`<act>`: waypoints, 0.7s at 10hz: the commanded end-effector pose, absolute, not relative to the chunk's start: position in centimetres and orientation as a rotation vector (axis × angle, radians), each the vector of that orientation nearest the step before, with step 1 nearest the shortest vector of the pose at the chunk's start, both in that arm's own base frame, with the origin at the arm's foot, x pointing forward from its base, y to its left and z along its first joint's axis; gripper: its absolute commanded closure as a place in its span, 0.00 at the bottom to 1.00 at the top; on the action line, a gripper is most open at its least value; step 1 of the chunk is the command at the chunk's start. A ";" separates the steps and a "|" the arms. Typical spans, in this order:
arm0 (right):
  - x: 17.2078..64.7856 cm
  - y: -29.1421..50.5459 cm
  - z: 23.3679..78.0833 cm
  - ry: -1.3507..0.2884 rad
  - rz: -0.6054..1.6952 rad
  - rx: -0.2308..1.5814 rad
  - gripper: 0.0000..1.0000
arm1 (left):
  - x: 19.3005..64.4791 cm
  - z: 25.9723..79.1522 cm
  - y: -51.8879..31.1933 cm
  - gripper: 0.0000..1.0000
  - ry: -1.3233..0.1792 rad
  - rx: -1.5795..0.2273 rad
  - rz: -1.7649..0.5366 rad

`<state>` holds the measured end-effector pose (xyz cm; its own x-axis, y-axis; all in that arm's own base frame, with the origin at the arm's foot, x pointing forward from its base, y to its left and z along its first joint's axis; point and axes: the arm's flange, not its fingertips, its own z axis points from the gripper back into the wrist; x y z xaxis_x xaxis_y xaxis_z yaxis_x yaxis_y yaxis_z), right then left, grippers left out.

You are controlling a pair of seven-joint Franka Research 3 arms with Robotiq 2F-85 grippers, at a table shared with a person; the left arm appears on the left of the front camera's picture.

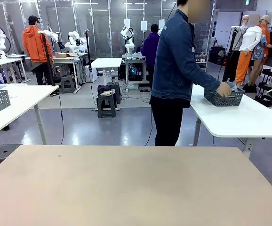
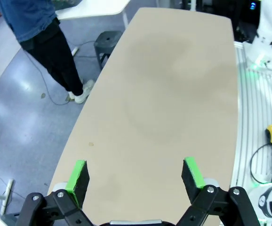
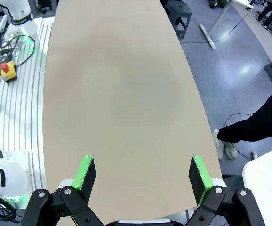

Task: Fold the towels and place them in the basket.
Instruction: When a person lays out a Towel with hook on the table, fold it in half twice.

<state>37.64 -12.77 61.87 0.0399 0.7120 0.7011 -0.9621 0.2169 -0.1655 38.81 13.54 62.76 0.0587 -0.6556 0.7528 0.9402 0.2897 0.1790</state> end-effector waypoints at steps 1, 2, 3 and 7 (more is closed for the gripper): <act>37.6 -13.5 62.2 -0.796 1.360 0.425 0.00 | 39.3 63.2 14.6 0.00 -0.862 -0.449 -1.317; 37.4 -13.4 62.2 -0.787 1.366 0.428 0.00 | 39.2 63.3 14.6 0.00 -0.863 -0.450 -1.321; 37.3 -13.1 62.0 -0.772 1.371 0.424 0.00 | 39.2 63.2 14.6 0.00 -0.855 -0.443 -1.347; 37.4 -13.1 62.1 -0.771 1.341 0.412 0.00 | 38.9 62.8 14.1 0.00 -0.852 -0.434 -1.296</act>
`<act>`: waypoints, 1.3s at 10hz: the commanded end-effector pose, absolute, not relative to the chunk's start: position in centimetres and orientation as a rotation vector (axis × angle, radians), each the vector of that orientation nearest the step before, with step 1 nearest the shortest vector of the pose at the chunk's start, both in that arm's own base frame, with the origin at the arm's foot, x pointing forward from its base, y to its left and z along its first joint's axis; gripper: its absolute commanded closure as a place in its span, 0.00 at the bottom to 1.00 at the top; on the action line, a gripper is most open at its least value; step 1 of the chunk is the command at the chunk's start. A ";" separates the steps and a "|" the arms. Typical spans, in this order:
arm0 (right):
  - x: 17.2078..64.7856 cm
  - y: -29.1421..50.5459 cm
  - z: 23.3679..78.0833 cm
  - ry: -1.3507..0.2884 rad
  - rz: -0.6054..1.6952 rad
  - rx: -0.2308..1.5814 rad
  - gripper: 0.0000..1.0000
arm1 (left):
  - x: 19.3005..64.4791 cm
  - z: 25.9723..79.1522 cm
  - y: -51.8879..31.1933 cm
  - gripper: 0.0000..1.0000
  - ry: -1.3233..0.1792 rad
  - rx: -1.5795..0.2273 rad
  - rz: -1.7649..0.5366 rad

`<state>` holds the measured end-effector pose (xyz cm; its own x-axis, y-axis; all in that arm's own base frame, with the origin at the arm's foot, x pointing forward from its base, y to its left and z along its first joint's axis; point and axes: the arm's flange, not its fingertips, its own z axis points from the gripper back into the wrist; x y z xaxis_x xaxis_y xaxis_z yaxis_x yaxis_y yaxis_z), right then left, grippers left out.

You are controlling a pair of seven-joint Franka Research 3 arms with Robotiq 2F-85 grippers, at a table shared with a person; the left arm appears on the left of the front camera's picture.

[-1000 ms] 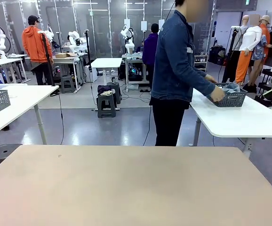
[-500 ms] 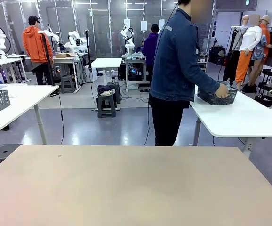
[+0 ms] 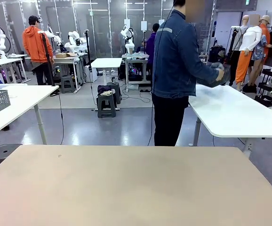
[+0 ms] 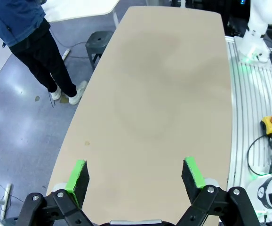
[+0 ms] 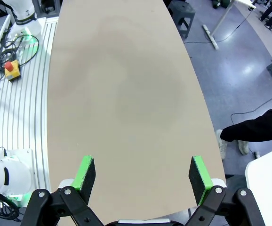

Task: Fold the towels and place them in the basket.
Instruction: When a person lays out a Towel with hook on the table, fold it in half twice.

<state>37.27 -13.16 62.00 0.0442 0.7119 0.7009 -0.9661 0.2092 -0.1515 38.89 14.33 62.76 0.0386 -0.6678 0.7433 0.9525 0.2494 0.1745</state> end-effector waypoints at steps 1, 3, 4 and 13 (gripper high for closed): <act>37.4 -13.1 62.1 -0.771 1.341 0.412 0.00 | 38.9 62.8 14.1 0.00 -0.852 -0.434 -1.296; 37.4 -13.1 62.1 -0.771 1.341 0.412 0.00 | 38.9 62.8 14.1 0.00 -0.852 -0.434 -1.296; 37.4 -13.1 62.1 -0.771 1.341 0.412 0.00 | 38.9 62.8 14.1 0.00 -0.852 -0.434 -1.296; 37.4 -13.1 62.1 -0.771 1.341 0.412 0.00 | 38.9 62.8 14.1 0.00 -0.852 -0.434 -1.296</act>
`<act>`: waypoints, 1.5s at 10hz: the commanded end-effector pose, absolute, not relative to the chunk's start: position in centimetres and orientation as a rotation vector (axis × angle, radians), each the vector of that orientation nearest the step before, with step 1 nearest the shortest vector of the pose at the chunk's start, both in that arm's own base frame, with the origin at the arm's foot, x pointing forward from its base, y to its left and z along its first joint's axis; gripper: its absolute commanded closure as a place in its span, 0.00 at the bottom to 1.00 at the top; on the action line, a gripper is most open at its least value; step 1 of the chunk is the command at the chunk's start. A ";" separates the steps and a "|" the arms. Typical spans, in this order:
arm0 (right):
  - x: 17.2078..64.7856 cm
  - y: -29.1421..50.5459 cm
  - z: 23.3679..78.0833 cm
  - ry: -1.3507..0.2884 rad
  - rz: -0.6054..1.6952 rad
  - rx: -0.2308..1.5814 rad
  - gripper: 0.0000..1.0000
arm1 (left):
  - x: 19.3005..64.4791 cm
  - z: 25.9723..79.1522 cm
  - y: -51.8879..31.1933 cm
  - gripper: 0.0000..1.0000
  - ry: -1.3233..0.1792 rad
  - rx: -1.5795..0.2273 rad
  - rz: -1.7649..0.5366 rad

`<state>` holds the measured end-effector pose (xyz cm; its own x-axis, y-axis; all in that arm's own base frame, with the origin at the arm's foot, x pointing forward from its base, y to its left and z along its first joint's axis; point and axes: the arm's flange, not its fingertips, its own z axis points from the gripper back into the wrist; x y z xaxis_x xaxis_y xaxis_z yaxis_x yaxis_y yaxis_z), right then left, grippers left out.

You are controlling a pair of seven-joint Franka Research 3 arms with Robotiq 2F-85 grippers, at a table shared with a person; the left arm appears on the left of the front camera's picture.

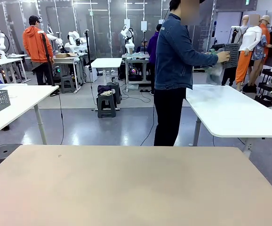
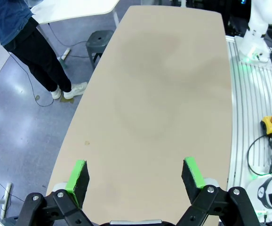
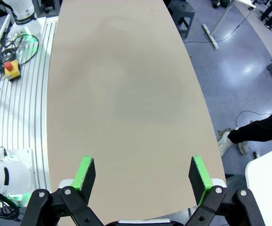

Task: Fold the towels and place them in the basket.
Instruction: When a person lays out a Towel with hook on the table, fold it in half twice.

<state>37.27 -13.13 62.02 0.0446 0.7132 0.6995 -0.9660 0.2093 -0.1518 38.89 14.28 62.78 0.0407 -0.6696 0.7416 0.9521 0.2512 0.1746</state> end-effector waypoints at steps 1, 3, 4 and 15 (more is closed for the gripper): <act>37.4 -13.1 62.1 -0.771 1.341 0.412 0.00 | 38.9 62.8 14.1 0.00 -0.852 -0.434 -1.296; 37.4 -13.1 62.1 -0.771 1.341 0.412 0.00 | 38.9 62.8 14.1 0.00 -0.852 -0.434 -1.296; 37.4 -13.1 62.1 -0.771 1.341 0.412 0.00 | 38.9 62.8 14.1 0.00 -0.852 -0.434 -1.296; 37.4 -13.1 62.1 -0.771 1.341 0.412 0.00 | 38.9 63.0 14.2 0.00 -0.821 -0.389 -1.331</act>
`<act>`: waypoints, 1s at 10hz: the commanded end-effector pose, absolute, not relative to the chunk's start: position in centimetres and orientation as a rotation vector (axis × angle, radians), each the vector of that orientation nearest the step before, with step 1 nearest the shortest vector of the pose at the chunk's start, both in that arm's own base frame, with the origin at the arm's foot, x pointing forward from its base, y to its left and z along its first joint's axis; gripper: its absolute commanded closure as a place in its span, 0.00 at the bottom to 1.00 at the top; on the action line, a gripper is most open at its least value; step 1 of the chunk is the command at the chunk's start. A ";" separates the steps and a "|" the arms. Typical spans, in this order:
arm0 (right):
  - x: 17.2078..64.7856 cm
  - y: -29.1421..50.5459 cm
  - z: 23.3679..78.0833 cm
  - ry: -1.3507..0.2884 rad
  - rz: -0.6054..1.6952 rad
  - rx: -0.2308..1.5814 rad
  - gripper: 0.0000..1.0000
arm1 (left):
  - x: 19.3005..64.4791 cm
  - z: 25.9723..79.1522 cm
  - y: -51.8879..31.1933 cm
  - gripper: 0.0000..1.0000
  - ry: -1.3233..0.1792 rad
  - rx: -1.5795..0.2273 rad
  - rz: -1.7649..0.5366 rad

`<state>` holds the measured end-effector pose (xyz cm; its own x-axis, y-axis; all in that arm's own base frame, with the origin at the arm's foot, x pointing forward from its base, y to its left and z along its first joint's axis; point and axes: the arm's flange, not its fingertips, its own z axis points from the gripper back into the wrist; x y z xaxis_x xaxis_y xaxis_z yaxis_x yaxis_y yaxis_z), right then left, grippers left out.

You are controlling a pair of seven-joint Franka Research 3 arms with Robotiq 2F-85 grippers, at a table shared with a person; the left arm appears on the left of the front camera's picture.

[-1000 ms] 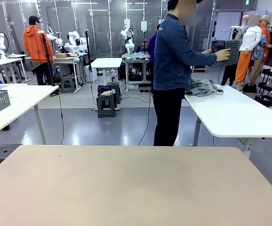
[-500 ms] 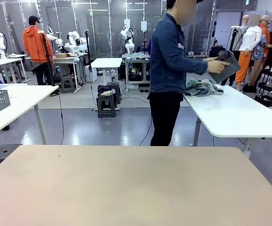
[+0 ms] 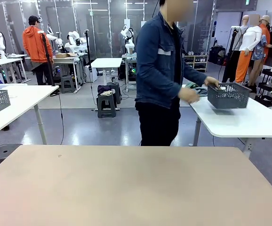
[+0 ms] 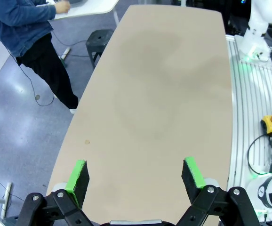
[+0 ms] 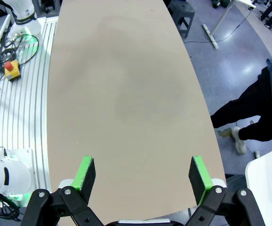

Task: Fold the towels and place them in the basket.
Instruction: When a person lays out a Towel with hook on the table, fold it in half twice.

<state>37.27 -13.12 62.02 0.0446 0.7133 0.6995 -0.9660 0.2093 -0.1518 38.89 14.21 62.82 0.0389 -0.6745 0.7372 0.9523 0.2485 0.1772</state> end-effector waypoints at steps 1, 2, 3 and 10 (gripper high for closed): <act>37.4 -13.1 62.1 -0.771 1.341 0.412 0.00 | 38.9 63.0 14.1 0.00 -0.813 -0.382 -1.339; 37.4 -13.1 62.1 -0.771 1.341 0.412 0.00 | 39.0 63.0 14.1 0.00 -0.802 -0.371 -1.347; 37.4 -13.1 62.1 -0.771 1.341 0.412 0.00 | 38.9 62.9 14.2 0.00 -0.795 -0.368 -1.350; 37.4 -13.1 62.1 -0.771 1.341 0.412 0.00 | 38.8 62.6 14.3 0.00 -0.790 -0.384 -1.332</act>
